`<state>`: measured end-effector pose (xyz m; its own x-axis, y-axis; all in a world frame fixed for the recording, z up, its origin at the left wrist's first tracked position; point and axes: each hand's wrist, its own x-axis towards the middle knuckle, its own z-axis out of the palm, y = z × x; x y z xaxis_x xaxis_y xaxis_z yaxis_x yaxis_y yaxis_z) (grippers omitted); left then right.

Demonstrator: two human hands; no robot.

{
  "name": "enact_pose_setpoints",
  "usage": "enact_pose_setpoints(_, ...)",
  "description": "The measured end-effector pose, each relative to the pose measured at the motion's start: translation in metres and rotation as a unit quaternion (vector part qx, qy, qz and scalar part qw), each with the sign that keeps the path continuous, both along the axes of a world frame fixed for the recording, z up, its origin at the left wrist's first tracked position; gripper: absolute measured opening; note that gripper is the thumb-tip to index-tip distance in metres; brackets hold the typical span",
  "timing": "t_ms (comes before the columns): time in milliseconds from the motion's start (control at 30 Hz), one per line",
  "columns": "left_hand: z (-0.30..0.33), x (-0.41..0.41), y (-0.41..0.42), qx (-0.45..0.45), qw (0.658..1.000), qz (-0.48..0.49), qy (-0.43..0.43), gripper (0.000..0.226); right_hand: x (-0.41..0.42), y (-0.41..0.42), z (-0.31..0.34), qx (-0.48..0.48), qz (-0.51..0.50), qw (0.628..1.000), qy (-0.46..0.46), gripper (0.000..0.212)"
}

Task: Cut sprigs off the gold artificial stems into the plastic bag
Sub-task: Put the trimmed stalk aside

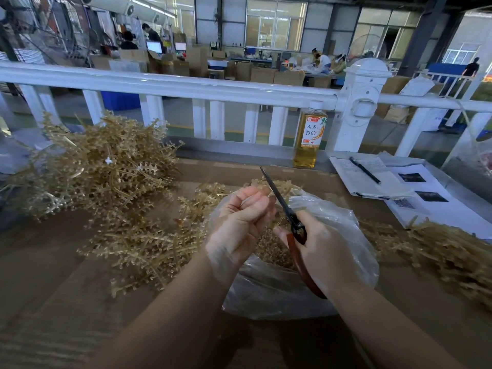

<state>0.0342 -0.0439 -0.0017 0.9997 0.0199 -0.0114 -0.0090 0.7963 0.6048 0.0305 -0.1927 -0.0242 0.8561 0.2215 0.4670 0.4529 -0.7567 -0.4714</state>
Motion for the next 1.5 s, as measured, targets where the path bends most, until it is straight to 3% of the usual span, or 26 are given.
enact_pose_setpoints(267,0.001,0.007,-0.004,0.060,0.996,0.041,0.043,0.019,-0.002,-0.005,0.003,0.015,0.004,1.000,-0.014,0.039)
enact_pose_setpoints(500,0.012,0.029,-0.006,0.022,0.995,0.083,0.057,0.028,-0.003,-0.007,0.005,0.060,0.006,0.997,-0.041,0.024)
enact_pose_setpoints(633,0.023,0.046,-0.013,-0.010,0.992,0.097,0.084,0.024,-0.001,-0.007,0.008,0.093,0.009,0.994,-0.052,0.035)
enact_pose_setpoints(767,0.027,0.064,-0.020,-0.045,0.988,0.111,0.096,0.029,0.002,-0.009,0.009,0.110,0.001,0.993,-0.044,0.030)
enact_pose_setpoints(900,0.019,0.073,-0.027,0.053,0.988,0.066,0.131,0.051,0.005,-0.012,0.009,0.096,0.000,0.995,-0.037,0.019)
enact_pose_setpoints(1067,0.014,0.069,-0.027,0.123,0.977,0.001,0.172,0.056,0.009,-0.014,0.002,0.060,-0.012,0.998,-0.019,0.018)
enact_pose_setpoints(1300,0.031,0.062,-0.019,0.103,0.972,-0.028,0.210,0.043,0.016,-0.006,-0.005,0.015,-0.034,0.999,0.029,0.027)
enact_pose_setpoints(1400,0.028,0.054,-0.015,0.218,0.960,-0.028,0.172,0.039,0.014,-0.004,-0.006,-0.012,-0.050,0.998,0.040,0.031)
enact_pose_setpoints(1500,0.026,0.043,-0.008,0.268,0.947,0.009,0.174,0.028,0.012,-0.003,-0.006,-0.032,-0.054,0.997,0.043,0.032)
